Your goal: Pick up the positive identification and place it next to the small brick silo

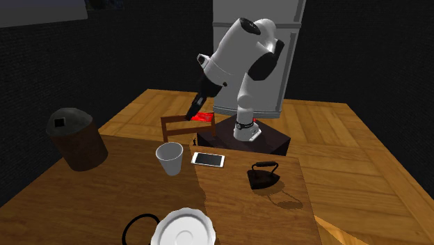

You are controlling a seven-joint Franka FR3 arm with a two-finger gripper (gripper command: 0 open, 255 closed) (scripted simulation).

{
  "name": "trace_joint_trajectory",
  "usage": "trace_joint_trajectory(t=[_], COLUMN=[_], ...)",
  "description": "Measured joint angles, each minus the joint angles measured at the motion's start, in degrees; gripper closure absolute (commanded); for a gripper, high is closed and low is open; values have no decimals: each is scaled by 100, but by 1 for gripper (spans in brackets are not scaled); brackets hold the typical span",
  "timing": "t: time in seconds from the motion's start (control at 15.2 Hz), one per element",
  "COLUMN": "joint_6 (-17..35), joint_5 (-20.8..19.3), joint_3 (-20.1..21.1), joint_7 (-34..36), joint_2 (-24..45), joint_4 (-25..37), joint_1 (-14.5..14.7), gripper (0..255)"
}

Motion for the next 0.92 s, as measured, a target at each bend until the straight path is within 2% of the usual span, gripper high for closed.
trace_joint_trajectory(t=[0.2,0.53,0.59,0.73,0.79,0.86,0.92], joint_6=[-237,-576,-545,-453,-355,-327,-244], joint_5=[-46,-86,-116,-193,-210,-312,-362], joint_3=[194,695,576,486,108,196,108], joint_7=[-73,-197,-225,-349,-419,-492,-578], joint_2=[68,136,168,267,291,413,479], joint_4=[299,772,738,720,602,657,627], joint_1=[-188,-695,-607,-667,-384,-537,-569], gripper=[255,255,255,255,255,255,255])
